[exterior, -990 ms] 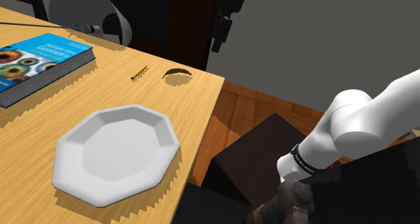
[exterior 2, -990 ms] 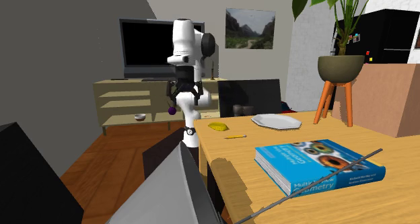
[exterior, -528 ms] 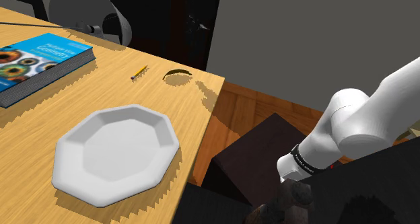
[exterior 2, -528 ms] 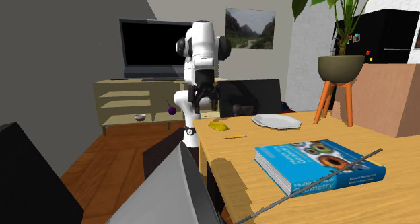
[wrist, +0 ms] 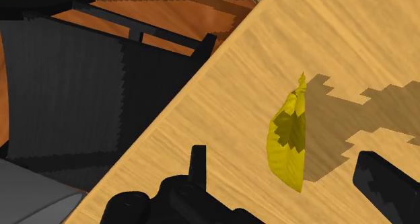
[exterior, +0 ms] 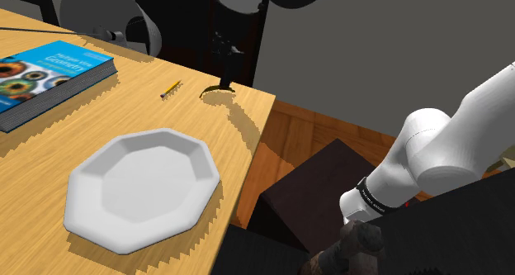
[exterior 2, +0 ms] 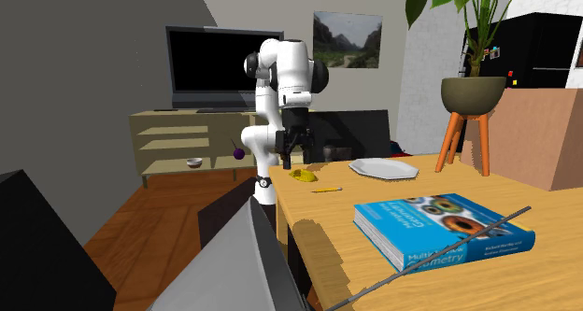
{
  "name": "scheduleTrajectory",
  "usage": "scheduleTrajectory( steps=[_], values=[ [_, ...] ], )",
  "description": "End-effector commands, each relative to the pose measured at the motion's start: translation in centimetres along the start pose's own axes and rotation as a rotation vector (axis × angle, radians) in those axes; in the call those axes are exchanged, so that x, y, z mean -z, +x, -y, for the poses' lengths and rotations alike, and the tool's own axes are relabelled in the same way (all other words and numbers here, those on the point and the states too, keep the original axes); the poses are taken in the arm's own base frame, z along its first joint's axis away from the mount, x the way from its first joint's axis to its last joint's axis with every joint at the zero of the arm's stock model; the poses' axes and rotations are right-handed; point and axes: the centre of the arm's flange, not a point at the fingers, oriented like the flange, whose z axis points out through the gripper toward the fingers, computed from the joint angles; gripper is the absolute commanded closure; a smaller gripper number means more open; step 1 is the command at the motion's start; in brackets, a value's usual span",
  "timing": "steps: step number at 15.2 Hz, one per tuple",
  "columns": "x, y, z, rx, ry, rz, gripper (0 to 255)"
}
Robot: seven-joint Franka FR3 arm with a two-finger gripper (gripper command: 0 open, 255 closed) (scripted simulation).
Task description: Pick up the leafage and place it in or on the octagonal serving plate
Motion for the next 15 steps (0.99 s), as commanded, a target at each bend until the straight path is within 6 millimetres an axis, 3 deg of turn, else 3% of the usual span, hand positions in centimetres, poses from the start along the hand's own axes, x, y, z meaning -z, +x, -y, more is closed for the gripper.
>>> scheduleTrajectory(
  steps=[1,9,10,15],
  values=[
    [-1.09,0.01,0.04,0.001,0.0,0.0,0],
    [-1.39,0.01,0.04,0.001,0.0,0.0,0],
    [-1.39,0.01,0.04,0.001,0.0,0.0,255],
    [-1.39,0.01,0.04,0.001,0.0,0.0,255]
  ],
)
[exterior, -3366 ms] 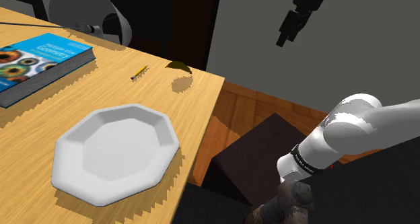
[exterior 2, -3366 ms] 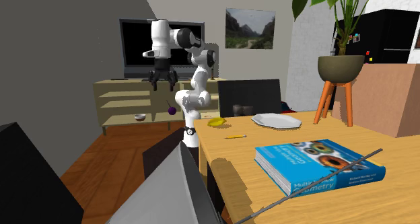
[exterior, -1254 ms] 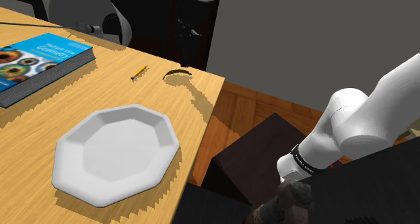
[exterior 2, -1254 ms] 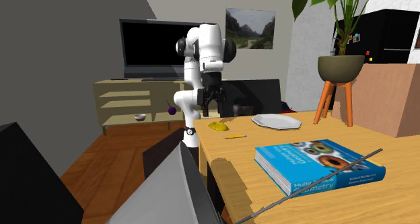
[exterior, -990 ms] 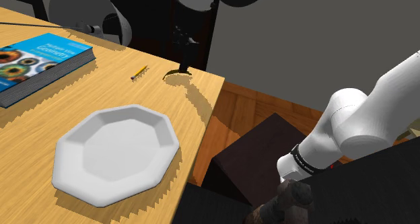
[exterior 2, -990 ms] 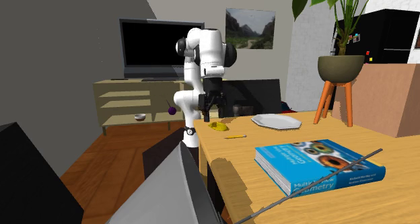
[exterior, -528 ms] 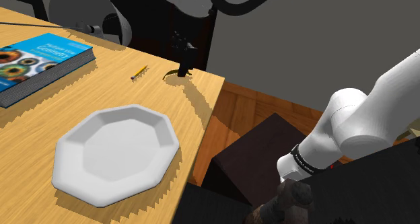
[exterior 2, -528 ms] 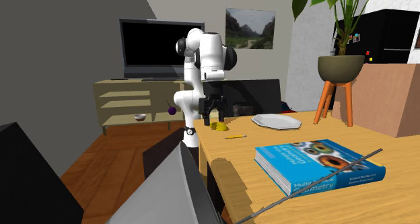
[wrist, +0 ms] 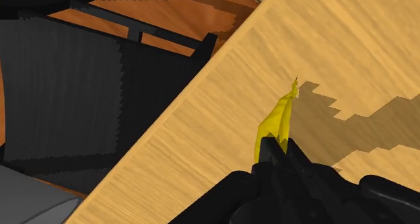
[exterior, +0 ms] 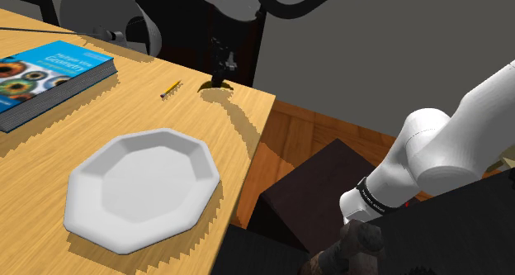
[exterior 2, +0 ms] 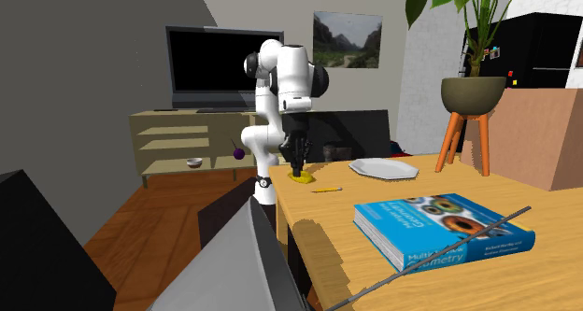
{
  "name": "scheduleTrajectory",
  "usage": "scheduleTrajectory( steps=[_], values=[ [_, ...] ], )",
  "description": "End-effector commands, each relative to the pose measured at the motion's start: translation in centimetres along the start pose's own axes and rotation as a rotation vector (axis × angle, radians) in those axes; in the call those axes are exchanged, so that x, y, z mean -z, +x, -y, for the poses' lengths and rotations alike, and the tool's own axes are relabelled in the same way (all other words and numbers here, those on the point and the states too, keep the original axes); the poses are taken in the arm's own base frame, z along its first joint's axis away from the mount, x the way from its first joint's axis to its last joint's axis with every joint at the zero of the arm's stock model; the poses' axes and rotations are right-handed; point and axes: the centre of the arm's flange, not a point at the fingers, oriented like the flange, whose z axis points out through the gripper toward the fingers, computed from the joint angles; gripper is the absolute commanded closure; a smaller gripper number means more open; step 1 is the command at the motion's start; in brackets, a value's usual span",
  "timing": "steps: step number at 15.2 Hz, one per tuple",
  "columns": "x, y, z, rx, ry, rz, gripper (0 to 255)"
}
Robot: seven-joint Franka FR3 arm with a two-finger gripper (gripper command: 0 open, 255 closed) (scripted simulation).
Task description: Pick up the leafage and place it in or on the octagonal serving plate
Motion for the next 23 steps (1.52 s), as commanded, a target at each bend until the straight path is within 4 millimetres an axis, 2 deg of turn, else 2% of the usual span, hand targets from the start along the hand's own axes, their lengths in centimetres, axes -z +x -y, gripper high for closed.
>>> scheduleTrajectory(
  steps=[1,5,6,8,9,16,23],
  values=[
    [-0.1,0.0,0.0,0.001,0.001,0.001,255],
    [0.0,0.0,0.0,0.0,-0.001,-0.001,255],
    [0.0,0.0,0.0,0.0,-0.001,-0.001,0],
    [1.0,6.7,-1.4,0.009,0.041,0.32,0],
    [1.0,6.8,-1.4,0.009,0.042,0.326,0],
    [-2.8,5.5,-1.2,0.009,0.042,0.326,0],
    [-2.8,5.5,-1.2,0.009,0.042,0.326,0]
  ],
)
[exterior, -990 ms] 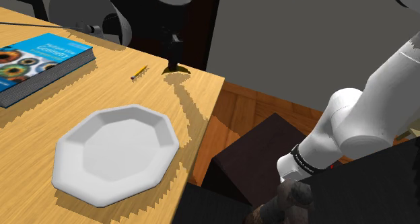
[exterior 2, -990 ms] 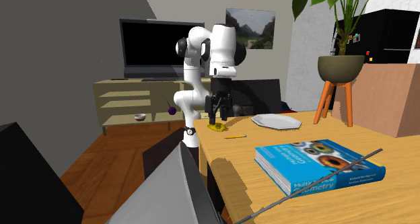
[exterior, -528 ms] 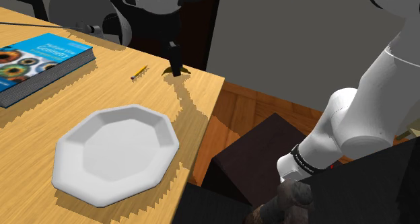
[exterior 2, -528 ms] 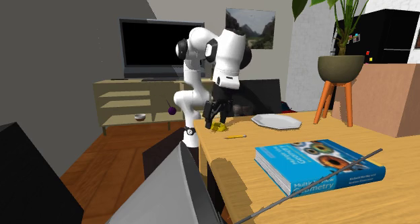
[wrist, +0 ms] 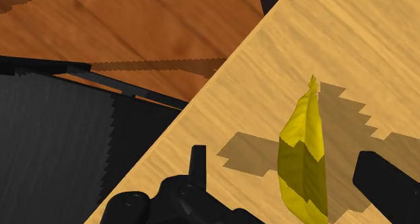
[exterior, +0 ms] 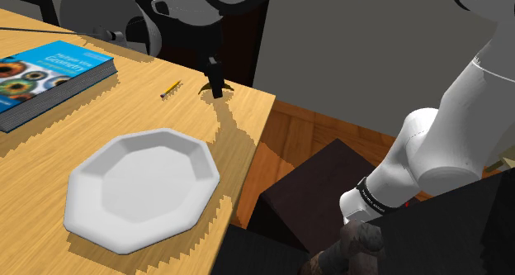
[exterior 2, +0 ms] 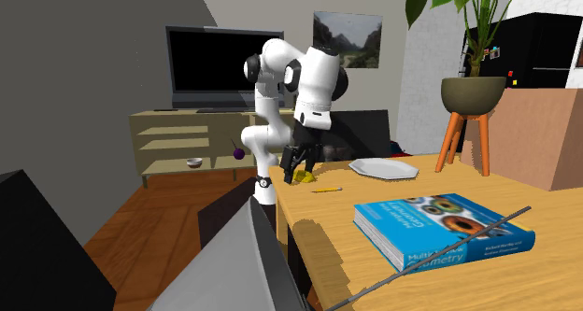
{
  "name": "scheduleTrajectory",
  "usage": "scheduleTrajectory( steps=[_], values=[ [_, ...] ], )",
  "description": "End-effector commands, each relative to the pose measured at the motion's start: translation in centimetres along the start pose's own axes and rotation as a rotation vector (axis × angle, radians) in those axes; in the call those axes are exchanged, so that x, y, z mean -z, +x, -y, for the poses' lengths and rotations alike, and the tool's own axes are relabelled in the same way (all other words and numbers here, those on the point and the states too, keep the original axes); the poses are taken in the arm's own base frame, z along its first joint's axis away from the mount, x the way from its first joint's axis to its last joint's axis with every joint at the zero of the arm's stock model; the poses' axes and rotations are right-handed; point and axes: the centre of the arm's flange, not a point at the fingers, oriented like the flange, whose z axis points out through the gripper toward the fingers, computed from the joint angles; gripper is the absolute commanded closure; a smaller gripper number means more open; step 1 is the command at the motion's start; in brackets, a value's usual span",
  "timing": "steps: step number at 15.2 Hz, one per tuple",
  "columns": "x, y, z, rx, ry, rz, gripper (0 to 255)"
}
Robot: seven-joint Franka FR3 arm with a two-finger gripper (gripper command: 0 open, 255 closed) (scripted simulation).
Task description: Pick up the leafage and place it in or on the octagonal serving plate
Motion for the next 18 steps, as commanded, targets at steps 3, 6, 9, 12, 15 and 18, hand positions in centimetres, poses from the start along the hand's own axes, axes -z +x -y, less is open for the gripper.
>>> scheduleTrajectory(
  steps=[3,6,9,12,15,18],
  values=[
    [0.0,0.0,0.0,0.0,0.0,0.0,255],
    [-0.1,0.2,-0.1,0.0,0.0,0.0,255],
    [0.0,0.2,-0.1,0.0,0.0,0.0,255],
    [0.5,-0.1,0.0,0.0,0.0,0.0,255],
    [2.1,-0.4,-0.1,0.0,0.0,0.0,255],
    [3.6,-0.7,-0.2,0.0,0.0,0.0,255]
  ],
)
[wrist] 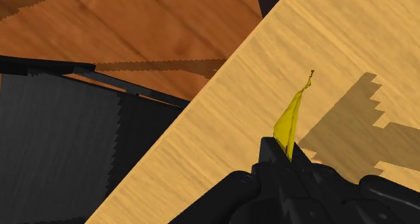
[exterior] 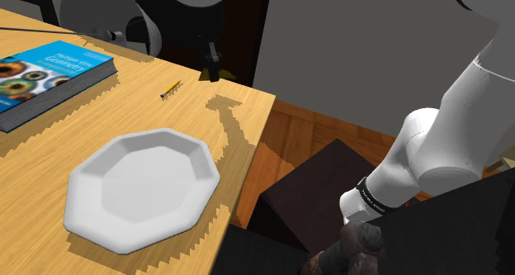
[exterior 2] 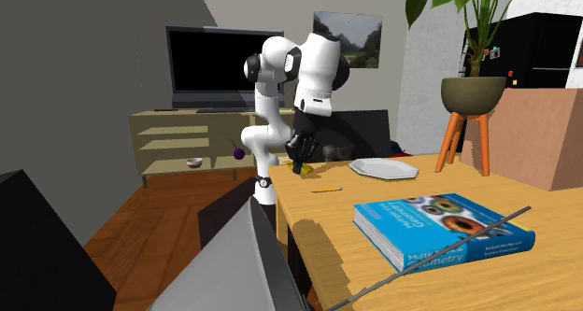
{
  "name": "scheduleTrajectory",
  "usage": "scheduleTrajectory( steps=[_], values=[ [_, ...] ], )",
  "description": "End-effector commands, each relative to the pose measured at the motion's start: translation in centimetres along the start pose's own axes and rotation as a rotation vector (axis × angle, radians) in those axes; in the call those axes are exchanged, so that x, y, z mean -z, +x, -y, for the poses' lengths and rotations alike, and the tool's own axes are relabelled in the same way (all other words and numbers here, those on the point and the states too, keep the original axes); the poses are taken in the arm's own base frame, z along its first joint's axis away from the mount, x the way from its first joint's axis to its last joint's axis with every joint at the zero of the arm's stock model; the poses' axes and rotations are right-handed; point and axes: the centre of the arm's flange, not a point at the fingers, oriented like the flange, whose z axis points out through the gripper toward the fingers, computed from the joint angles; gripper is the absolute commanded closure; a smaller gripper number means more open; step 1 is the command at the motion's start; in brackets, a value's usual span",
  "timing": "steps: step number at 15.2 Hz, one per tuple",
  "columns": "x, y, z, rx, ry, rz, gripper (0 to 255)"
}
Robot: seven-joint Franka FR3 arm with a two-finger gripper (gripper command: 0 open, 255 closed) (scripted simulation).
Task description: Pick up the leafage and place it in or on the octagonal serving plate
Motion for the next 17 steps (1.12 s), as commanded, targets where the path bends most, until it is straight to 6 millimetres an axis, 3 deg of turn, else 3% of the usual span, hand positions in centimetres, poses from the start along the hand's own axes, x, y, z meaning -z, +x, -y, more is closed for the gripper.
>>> scheduleTrajectory(
  steps=[1,10,17],
  values=[
    [1.1,-0.3,-0.1,0.0,0.0,0.0,255],
    [5.4,-1.1,-0.3,0.0,0.0,0.0,255],
    [6.9,4.0,7.2,0.0,0.0,0.0,255]
  ],
)
